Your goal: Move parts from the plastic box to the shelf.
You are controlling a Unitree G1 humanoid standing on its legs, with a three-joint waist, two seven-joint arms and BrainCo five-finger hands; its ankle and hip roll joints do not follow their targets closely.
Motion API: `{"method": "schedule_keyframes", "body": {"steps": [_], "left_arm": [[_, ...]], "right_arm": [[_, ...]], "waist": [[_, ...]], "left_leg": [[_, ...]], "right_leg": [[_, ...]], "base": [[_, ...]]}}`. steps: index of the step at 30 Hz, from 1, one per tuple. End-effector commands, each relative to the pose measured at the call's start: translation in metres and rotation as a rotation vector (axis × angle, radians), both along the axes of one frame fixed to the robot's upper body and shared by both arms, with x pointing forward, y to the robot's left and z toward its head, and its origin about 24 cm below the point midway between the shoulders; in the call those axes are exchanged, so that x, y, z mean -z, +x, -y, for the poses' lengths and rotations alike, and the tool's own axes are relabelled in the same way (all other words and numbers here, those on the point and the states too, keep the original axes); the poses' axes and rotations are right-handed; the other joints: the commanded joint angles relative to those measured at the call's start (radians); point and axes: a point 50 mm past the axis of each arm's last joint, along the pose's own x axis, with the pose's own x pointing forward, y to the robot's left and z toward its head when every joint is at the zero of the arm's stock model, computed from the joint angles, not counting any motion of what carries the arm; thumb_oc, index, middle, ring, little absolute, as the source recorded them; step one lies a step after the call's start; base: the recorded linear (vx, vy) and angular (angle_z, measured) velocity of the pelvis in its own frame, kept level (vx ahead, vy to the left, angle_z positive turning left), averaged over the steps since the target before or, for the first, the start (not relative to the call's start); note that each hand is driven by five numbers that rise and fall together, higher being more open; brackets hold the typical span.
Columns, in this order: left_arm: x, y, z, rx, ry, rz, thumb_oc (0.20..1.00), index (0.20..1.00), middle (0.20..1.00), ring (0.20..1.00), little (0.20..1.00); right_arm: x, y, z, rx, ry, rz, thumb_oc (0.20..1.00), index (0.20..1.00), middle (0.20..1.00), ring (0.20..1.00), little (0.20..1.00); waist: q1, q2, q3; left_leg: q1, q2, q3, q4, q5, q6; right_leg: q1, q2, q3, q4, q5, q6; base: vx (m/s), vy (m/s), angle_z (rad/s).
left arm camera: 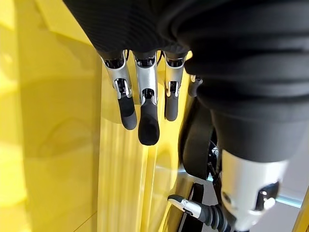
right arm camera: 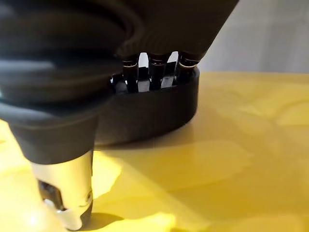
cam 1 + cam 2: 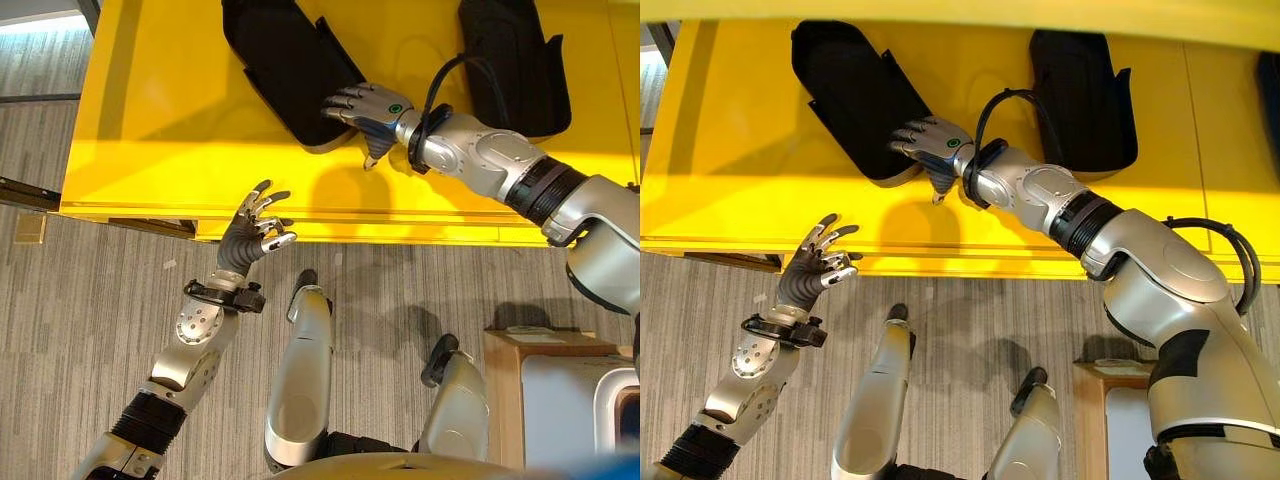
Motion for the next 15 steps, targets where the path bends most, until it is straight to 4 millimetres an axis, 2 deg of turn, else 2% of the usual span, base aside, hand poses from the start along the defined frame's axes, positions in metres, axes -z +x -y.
{"method": "schedule_keyframes", "body": {"steps": [1,4,7,8,12,15], "left_arm": [[-0.004,0.003,0.008,0.02,0.024,0.041,1.0,1.0,1.0,1.0,1.0],[-0.005,0.003,0.011,0.017,0.0,0.044,1.0,1.0,1.0,1.0,1.0],[-0.005,0.003,0.011,0.017,0.0,0.044,1.0,1.0,1.0,1.0,1.0],[-0.005,0.003,0.013,0.006,-0.025,0.047,1.0,1.0,1.0,1.0,1.0],[-0.005,0.004,0.013,-0.004,-0.038,0.04,1.0,1.0,1.0,1.0,1.0],[-0.005,0.005,0.013,-0.013,-0.039,0.039,1.0,1.0,1.0,1.0,1.0]], "right_arm": [[-0.004,0.008,0.013,0.067,0.101,-0.009,1.0,1.0,1.0,1.0,1.0],[0.005,0.017,0.023,0.138,0.248,-0.064,1.0,1.0,1.0,1.0,1.0],[0.005,0.017,0.023,0.138,0.248,-0.064,1.0,1.0,1.0,1.0,1.0],[0.01,0.022,0.024,0.167,0.479,-0.109,1.0,1.0,1.0,1.0,1.0],[0.016,0.025,0.016,0.178,0.686,-0.149,1.0,1.0,1.0,1.0,1.0],[0.021,0.023,0.003,0.166,0.735,-0.163,1.0,1.0,1.0,1.0,1.0]], "waist": [[0.032,0.006,-0.016],[0.031,0.014,-0.015],[0.031,0.014,-0.015],[0.025,0.023,-0.015],[0.02,0.027,-0.015],[0.018,0.029,-0.015]], "left_leg": [[-0.056,-0.013,0.008,0.013,0.037,0.06],[-0.062,-0.011,0.008,0.007,0.042,0.063],[-0.062,-0.011,0.008,0.007,0.042,0.063],[-0.06,-0.01,0.01,-0.005,0.048,0.065],[-0.058,-0.009,0.016,-0.006,0.049,0.067],[-0.058,-0.01,0.018,-0.006,0.049,0.068]], "right_leg": [[-0.067,0.01,-0.016,0.215,-0.05,-0.055],[-0.072,0.014,-0.018,0.209,-0.046,-0.057],[-0.072,0.014,-0.018,0.209,-0.046,-0.057],[-0.073,0.021,-0.016,0.203,-0.041,-0.06],[-0.076,0.022,-0.012,0.199,-0.038,-0.062],[-0.076,0.024,-0.009,0.197,-0.036,-0.063]], "base": [[0.0,0.0,0.0],[0.0,0.0,0.0],[0.0,0.0,0.0],[-0.01,0.037,0.0],[-0.01,0.014,-0.01],[0.0,0.0,0.0]]}}
